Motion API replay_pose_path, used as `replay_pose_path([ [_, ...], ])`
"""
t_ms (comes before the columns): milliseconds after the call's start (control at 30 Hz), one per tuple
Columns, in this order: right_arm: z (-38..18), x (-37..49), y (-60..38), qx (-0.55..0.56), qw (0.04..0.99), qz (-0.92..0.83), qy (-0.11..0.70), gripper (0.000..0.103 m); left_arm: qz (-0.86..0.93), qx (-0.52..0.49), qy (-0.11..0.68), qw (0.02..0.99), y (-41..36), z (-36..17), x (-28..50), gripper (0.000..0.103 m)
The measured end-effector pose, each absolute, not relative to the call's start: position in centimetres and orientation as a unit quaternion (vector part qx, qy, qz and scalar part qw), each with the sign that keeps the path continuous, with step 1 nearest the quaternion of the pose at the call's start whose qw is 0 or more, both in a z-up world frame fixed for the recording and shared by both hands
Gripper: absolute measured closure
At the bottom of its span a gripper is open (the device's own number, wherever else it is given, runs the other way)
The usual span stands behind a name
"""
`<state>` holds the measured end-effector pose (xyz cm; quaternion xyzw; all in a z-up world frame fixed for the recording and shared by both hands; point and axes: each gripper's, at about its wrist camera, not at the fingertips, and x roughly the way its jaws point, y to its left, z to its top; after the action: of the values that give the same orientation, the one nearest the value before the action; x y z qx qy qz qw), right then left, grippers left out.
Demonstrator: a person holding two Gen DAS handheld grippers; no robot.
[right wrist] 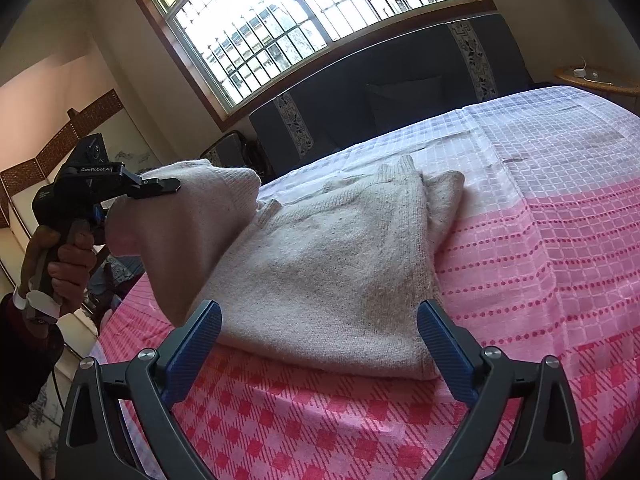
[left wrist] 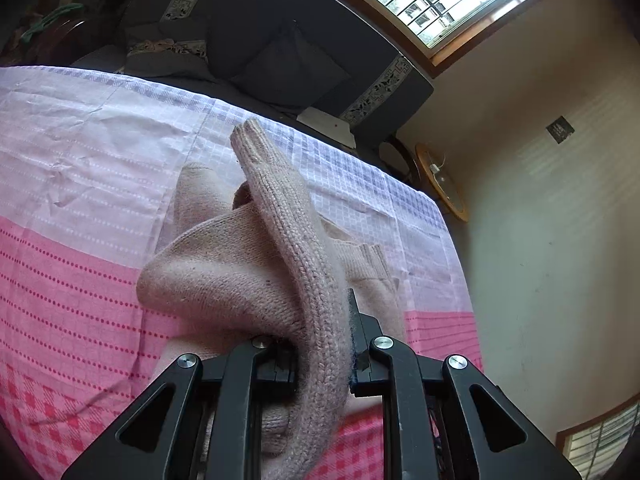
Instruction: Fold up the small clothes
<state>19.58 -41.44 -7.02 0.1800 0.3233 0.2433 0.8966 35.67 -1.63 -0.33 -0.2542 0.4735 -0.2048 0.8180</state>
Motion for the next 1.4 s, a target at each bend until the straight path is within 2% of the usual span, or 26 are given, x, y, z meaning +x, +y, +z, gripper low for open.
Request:
replay_pose_path([
  [1033,-7.7,20.2,-41.6,0.201,0.872,0.285,0.343,0.004,-0.21,-0.228,0.524,0.793,-15.4,-3.7,37.2,0.085],
  [1400,-7.8,20.5,-41.8,0.2,0.872,0.285,0.343,0.003,-0.213,-0.213,0.539,0.786,-17.0,-5.4,37.7,0.085],
])
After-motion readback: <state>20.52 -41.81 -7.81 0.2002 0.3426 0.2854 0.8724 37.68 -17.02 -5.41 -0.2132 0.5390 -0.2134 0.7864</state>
